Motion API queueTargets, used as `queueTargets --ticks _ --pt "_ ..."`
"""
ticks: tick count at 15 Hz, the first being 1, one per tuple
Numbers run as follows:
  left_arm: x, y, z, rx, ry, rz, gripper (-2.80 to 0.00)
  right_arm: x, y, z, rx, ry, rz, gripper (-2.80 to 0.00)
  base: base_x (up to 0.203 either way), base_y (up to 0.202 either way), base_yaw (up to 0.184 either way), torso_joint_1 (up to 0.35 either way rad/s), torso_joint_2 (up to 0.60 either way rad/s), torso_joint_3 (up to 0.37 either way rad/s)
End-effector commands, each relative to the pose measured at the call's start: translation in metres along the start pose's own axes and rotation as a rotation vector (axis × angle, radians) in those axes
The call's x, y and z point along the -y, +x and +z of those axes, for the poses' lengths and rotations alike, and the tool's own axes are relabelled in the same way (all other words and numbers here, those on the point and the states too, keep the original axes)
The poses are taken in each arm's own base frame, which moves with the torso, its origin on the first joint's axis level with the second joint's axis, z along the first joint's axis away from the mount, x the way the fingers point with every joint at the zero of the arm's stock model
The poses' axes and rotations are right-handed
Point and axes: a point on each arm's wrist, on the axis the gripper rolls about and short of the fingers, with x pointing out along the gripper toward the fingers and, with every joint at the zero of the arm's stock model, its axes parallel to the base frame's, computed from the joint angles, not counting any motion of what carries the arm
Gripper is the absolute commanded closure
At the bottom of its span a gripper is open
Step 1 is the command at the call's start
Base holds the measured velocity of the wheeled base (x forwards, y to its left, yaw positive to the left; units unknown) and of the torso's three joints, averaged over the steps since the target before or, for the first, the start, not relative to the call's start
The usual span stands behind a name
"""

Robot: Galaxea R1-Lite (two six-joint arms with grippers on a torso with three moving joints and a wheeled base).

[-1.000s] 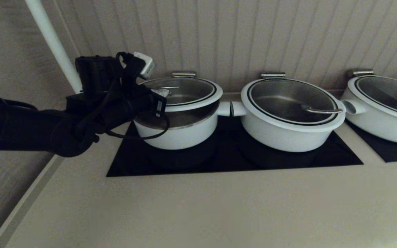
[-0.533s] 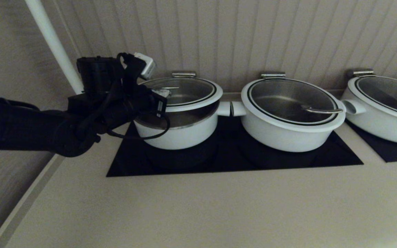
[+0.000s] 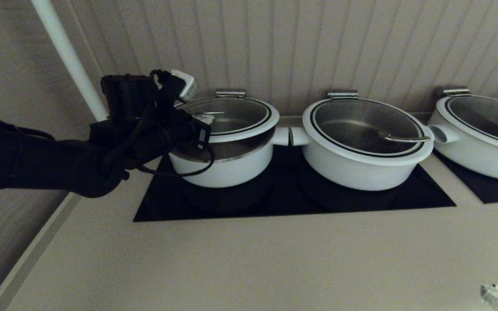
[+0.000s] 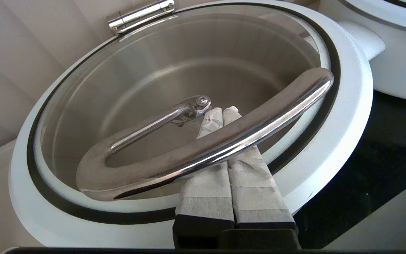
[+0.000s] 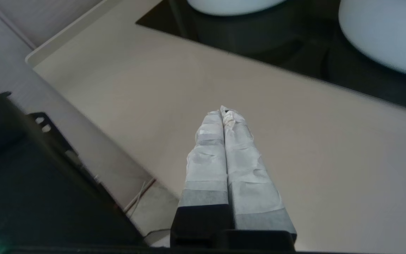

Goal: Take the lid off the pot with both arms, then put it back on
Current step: Hold the pot lid with the right arm

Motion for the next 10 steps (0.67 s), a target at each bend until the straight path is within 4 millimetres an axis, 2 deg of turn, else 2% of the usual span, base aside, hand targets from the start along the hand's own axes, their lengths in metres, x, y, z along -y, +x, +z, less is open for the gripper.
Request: queueTargets --ticks 1,6,10 --pt "0.000 0.001 -0.002 -0.003 0.001 -0.001 0.00 0.014 0.017 0.001 -0.046 0.038 0.009 0.00 0.000 0.000 0.000 0.000 0.00 0.000" --pt "0.001 0.005 -0.005 -0.013 -0.002 -0.003 0.00 0.035 0.045 0.009 -0.035 0.028 0.049 0.00 0.000 0.000 0.000 0.000 0.00 0.000" --pt "0.001 0.009 -0.005 -0.009 -0.002 -0.002 0.00 0.046 0.062 0.014 -0.010 0.003 0.158 0.00 0.000 0.000 0.000 0.000 0.00 0.000"
